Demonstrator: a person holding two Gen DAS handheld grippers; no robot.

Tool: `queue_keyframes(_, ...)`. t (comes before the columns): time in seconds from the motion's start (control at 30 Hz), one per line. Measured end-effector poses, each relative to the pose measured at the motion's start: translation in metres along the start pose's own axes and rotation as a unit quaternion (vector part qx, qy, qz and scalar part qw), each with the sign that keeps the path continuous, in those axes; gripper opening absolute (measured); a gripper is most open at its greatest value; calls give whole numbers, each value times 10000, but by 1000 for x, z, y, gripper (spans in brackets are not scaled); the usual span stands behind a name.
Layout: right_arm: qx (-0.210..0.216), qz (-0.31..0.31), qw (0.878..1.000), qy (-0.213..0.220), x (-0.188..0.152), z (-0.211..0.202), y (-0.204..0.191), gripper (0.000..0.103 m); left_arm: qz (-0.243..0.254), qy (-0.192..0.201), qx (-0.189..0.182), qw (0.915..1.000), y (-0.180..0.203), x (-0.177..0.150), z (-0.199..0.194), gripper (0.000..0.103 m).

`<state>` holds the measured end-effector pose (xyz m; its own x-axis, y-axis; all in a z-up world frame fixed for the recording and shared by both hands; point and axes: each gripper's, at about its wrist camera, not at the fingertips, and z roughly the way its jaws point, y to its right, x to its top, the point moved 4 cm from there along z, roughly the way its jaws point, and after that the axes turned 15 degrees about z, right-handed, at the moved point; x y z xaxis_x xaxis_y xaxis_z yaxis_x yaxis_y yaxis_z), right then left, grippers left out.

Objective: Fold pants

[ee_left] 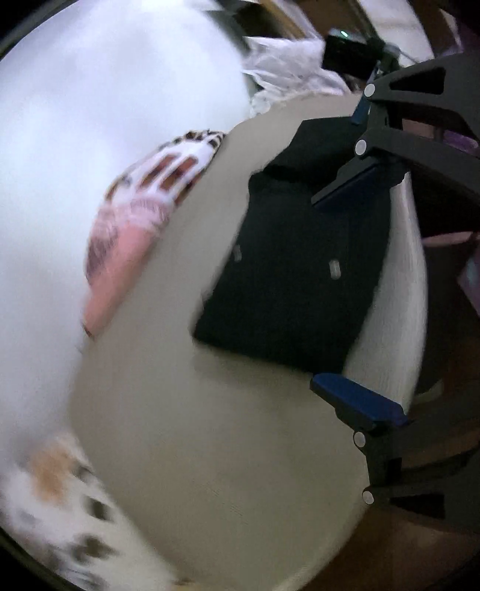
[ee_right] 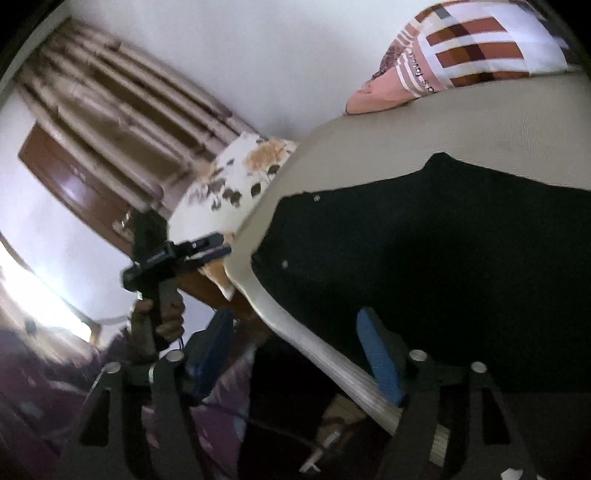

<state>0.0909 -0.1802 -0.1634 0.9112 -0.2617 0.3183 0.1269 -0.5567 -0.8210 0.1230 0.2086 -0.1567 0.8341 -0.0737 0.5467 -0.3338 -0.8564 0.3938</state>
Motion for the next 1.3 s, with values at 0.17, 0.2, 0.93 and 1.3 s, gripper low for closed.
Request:
queue_keyframes(0.17, 197, 520, 9984, -23, 0, 22, -2, 74, -877, -76, -1150, 9895, -52, -14, 13, 88)
queue_keyframes(0.2, 225, 594, 9980, -29, -2, 25, -2, 75, -954, -122, -1373, 9859, -53, -15, 18, 88)
queue_keyframes(0.93, 9, 1029, 9943, -284, -17, 54, 0, 90, -190, -1041, -2437, 9641, -41, 7, 83, 89)
queue_keyframes(1.3, -24, 1055, 9928, -564, -24, 78, -5, 90, 318, -1203, -2627, 9568, -18, 17, 105, 89)
